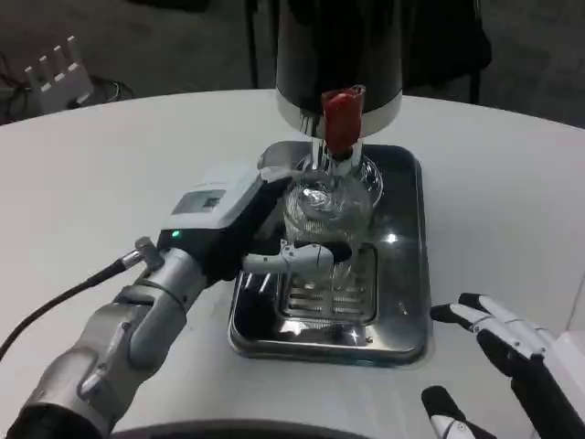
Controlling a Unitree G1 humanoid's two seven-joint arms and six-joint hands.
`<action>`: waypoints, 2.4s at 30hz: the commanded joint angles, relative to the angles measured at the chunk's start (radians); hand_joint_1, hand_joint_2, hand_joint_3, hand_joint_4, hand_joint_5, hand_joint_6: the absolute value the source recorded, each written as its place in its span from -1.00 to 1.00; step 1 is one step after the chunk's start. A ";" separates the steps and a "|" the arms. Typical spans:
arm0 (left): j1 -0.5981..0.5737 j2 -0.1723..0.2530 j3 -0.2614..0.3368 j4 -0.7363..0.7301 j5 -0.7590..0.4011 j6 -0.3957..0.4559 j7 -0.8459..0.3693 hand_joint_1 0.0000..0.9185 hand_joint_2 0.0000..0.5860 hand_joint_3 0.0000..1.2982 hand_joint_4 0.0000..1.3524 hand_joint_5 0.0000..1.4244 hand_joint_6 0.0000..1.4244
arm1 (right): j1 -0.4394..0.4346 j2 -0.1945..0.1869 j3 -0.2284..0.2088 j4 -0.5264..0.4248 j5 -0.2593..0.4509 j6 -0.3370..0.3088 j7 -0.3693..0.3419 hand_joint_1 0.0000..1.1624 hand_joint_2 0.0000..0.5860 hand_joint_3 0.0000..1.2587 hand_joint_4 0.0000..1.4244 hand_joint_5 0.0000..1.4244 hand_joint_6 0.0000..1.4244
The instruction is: Grasp the cup under the faucet to collect the drink, then remove the cup.
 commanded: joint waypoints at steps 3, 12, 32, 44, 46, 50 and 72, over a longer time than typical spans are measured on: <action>0.011 0.014 0.001 -0.035 -0.024 -0.022 -0.029 -0.71 -0.69 -0.68 -0.98 -0.80 -0.47 | 0.010 0.093 0.014 -0.017 -0.018 0.024 0.004 -0.46 0.58 -0.66 -0.86 -0.78 -0.75; 0.066 0.051 0.021 -0.104 -0.070 -0.066 -0.058 -0.71 -0.70 -0.66 -1.00 -0.83 -0.50 | -0.008 0.081 0.037 -0.017 -0.042 0.057 0.008 -0.46 0.58 -0.65 -0.86 -0.77 -0.75; 0.304 0.106 0.278 -0.385 -0.298 -0.197 -0.035 -0.84 -0.74 -0.72 -0.94 -0.77 -0.45 | -0.052 0.067 0.081 -0.017 -0.084 0.115 0.016 -0.46 0.58 -0.64 -0.85 -0.76 -0.73; 0.238 0.095 0.352 -0.591 -0.783 -0.059 -0.373 -1.00 -0.64 -0.56 -0.67 -0.54 -0.29 | -0.042 0.065 0.088 -0.017 -0.080 0.107 0.010 -0.46 0.58 -0.63 -0.83 -0.76 -0.73; 0.211 0.100 0.354 -0.629 -0.831 0.011 -0.421 -1.00 -0.64 -0.56 -0.67 -0.54 -0.29 | -0.037 0.066 0.089 -0.017 -0.078 0.101 0.006 -0.46 0.58 -0.63 -0.83 -0.76 -0.72; 0.166 0.101 0.361 -0.682 -0.884 0.127 -0.488 -1.00 -0.65 -0.57 -0.67 -0.53 -0.31 | -0.030 0.068 0.083 -0.017 -0.071 0.089 0.000 -0.46 0.58 -0.63 -0.83 -0.76 -0.72; -0.034 0.059 0.279 -0.449 -0.807 0.226 -0.693 -1.00 -0.65 -0.62 -0.70 -0.56 -0.43 | 0.013 0.084 0.054 -0.017 -0.022 0.032 -0.018 -0.46 0.58 -0.62 -0.83 -0.76 -0.72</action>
